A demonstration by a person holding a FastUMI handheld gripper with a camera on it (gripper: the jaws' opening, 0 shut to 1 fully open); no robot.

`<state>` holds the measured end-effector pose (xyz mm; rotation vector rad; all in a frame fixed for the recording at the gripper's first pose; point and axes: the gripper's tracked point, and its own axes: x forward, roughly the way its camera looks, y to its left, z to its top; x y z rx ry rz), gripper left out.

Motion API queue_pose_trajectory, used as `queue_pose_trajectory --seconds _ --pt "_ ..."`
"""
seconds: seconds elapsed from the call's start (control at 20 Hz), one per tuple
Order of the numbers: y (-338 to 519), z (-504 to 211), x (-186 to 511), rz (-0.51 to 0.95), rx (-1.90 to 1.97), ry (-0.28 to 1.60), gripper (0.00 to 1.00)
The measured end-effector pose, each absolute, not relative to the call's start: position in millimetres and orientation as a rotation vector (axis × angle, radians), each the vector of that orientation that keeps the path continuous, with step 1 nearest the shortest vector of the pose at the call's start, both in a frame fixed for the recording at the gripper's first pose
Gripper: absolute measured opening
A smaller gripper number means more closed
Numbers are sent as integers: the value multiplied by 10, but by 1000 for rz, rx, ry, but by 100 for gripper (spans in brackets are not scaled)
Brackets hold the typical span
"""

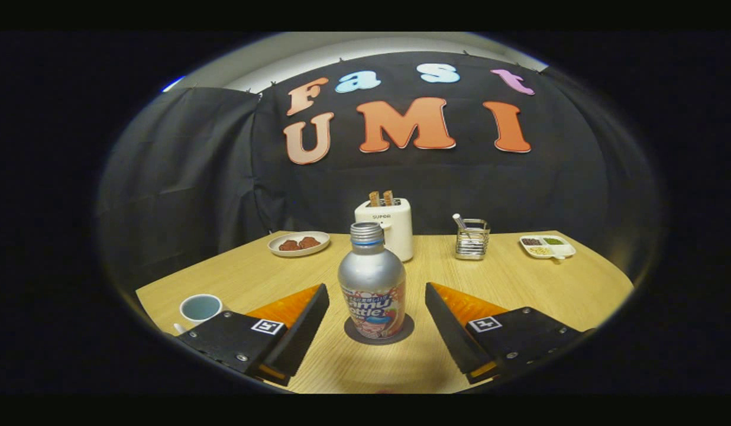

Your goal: Take the bottle from table, then pour the juice into the cup, finally place the bottle on the coaster

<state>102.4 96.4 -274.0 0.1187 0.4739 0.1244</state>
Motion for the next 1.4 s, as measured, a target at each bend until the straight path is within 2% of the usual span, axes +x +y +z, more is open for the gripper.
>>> queue_pose_trajectory --seconds 0.5,0.95,1.4 --pt "364 -1488 307 57 52 257 97" --pt "-50 -1135 -378 -36 37 236 97" --pt "-104 -802 -607 -68 9 190 97"
